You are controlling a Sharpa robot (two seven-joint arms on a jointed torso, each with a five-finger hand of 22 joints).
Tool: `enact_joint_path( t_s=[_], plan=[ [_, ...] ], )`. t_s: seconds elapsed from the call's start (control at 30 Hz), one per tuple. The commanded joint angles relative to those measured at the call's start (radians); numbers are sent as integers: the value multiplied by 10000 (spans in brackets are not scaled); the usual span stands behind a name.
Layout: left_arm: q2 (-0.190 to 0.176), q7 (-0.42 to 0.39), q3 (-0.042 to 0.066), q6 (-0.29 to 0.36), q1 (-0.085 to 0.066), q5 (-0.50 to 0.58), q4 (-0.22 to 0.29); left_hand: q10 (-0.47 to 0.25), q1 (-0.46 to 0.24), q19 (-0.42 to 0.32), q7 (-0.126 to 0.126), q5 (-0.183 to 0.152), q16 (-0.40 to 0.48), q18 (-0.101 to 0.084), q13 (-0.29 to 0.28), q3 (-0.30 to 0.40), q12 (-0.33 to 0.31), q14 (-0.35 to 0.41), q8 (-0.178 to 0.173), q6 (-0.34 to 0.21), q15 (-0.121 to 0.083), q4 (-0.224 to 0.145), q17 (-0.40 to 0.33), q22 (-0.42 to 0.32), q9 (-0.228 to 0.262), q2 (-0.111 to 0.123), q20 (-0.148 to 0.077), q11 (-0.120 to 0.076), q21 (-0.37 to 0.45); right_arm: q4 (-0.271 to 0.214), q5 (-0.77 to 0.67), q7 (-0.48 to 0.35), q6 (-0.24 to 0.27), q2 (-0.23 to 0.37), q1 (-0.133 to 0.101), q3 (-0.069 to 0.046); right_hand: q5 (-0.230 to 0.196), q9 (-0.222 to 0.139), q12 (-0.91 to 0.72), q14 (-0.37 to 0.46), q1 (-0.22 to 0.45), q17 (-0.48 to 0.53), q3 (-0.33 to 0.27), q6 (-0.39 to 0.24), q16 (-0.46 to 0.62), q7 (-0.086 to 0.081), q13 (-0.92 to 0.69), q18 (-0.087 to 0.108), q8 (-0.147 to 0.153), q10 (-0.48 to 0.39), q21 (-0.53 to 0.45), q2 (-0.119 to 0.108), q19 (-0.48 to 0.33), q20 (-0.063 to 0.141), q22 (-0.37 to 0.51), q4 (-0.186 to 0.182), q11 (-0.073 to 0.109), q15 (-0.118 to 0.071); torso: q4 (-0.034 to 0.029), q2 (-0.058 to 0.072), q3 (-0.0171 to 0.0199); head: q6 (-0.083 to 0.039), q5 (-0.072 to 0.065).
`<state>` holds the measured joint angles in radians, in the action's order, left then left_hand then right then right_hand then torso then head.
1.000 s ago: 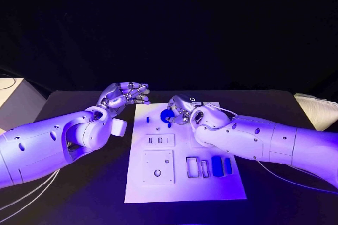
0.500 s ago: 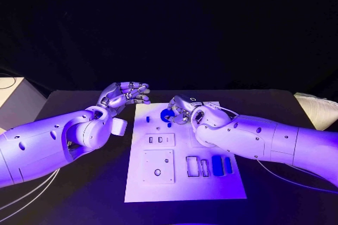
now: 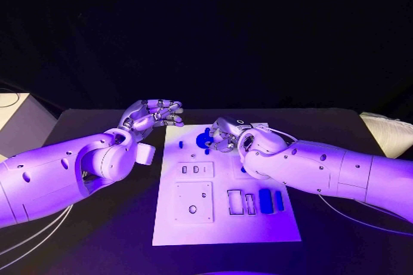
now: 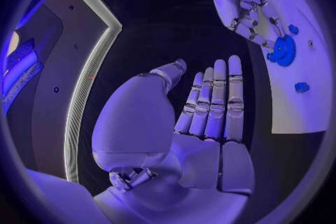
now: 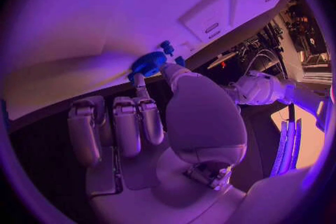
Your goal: Assemble the parts on the task board
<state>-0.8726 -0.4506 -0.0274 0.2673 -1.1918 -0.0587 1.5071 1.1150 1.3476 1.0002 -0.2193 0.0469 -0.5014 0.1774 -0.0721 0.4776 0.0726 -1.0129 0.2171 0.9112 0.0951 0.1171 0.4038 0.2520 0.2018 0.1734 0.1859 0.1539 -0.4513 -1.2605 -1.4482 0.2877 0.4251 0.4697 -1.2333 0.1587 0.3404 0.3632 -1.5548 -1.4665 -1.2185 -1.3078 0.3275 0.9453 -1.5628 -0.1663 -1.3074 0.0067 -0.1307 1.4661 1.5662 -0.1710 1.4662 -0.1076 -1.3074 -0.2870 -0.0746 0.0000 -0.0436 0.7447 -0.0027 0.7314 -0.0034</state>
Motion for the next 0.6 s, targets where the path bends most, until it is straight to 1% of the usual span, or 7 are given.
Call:
enact_joint_path(
  t_s=[0.03, 0.13, 0.23, 0.37, 0.4, 0.5, 0.6],
  plan=[
    [-5, -11, 9, -61, -10, -32, 33, -25, 16, -55, -10, 33, -14, 6, 6, 22, -40, 84, -52, -41, 15, -53, 13, 16, 11, -88, 23, 20, -68, -123, 166, 20, -392, 95, 42, 29, -41, 0, -42, -994, 125, -2418, 58, -11, -24, 66, -2518, -67, 10, 926, 46, -1, 1046, -20, -2634, -15, -34, 54, 1, 14, 12, 22, 3],
    [-30, -9, 9, -57, -10, -33, 48, -25, 16, -55, -10, 33, -14, 6, 6, 22, -40, 84, -52, -41, 15, -53, 13, 16, 11, -88, 23, 20, -68, -294, 167, 14, -225, 226, 42, 29, -41, 0, -42, -994, 125, -2418, 58, -11, -24, 66, -2518, -67, 10, 926, 46, -1, 1046, -20, -2634, -15, -34, 54, -4, 28, 8, 47, -20],
    [-51, -7, 9, -56, -10, -33, 56, -29, 28, -60, -11, 33, -14, 6, 7, 32, -42, 86, -53, -44, 14, -63, 14, 21, 11, -93, 22, 21, -76, -495, 173, -105, 256, 397, 42, 29, -51, 0, -42, -990, 170, -2400, 69, 6, -19, 71, -2519, -67, 3, 926, 46, 18, 1046, -17, -2634, -19, -30, 51, -9, 19, 4, 61, -63],
    [-75, -6, 9, -52, -10, -33, 58, -29, 28, -60, -11, 33, -14, 6, 7, 32, -42, 86, -53, -44, 14, -63, 14, 21, 11, -93, 22, 21, -76, -753, 248, -365, 999, 662, 35, 27, 7, 0, -57, -991, 223, -2405, 141, 46, -21, 87, -2533, -67, -14, 942, 46, 97, 1046, -8, -2634, 1, -15, 39, 7, 1, 15, 102, -33],
    [-83, -6, 9, -49, -10, -34, 58, -29, 28, -60, -11, 33, -14, 6, 7, 32, -42, 86, -53, -44, 14, -63, 14, 21, 11, -93, 22, 21, -76, -856, 343, -508, 1324, 782, 24, 24, 11, -1, -62, -992, 214, -2411, 151, 46, -22, 89, -2539, -67, -13, 948, 46, 91, 1046, -6, -2634, 15, -12, 38, 16, -2, 20, 102, -50],
    [-88, -11, 9, -44, -10, -34, 46, -29, 28, -60, -11, 33, -14, 6, 7, 32, -42, 86, -53, -44, 14, -63, 14, 21, 11, -93, 22, 21, -76, -1077, 546, -759, 1811, 1047, -24, 6, 64, -5, -45, -977, 165, -2347, 198, 56, -5, 97, -2522, -67, -16, 931, 46, 46, 1046, 3, -2634, 73, -4, 28, 44, -10, 32, 84, -98],
    [-79, -21, 9, -50, -10, -34, 24, -33, 35, -66, -13, 33, -14, 6, 8, 41, -43, 89, -54, -46, 15, -71, 14, 28, 11, -98, 22, 23, -84, -1397, 935, -1058, 2061, 1451, -150, -21, 74, -14, -61, -979, 16, -2353, 298, 71, -6, 105, -2537, -67, -17, 947, 46, -78, 1046, 18, -2634, 215, 7, 14, 51, -31, 34, 52, -153]
  ],
)
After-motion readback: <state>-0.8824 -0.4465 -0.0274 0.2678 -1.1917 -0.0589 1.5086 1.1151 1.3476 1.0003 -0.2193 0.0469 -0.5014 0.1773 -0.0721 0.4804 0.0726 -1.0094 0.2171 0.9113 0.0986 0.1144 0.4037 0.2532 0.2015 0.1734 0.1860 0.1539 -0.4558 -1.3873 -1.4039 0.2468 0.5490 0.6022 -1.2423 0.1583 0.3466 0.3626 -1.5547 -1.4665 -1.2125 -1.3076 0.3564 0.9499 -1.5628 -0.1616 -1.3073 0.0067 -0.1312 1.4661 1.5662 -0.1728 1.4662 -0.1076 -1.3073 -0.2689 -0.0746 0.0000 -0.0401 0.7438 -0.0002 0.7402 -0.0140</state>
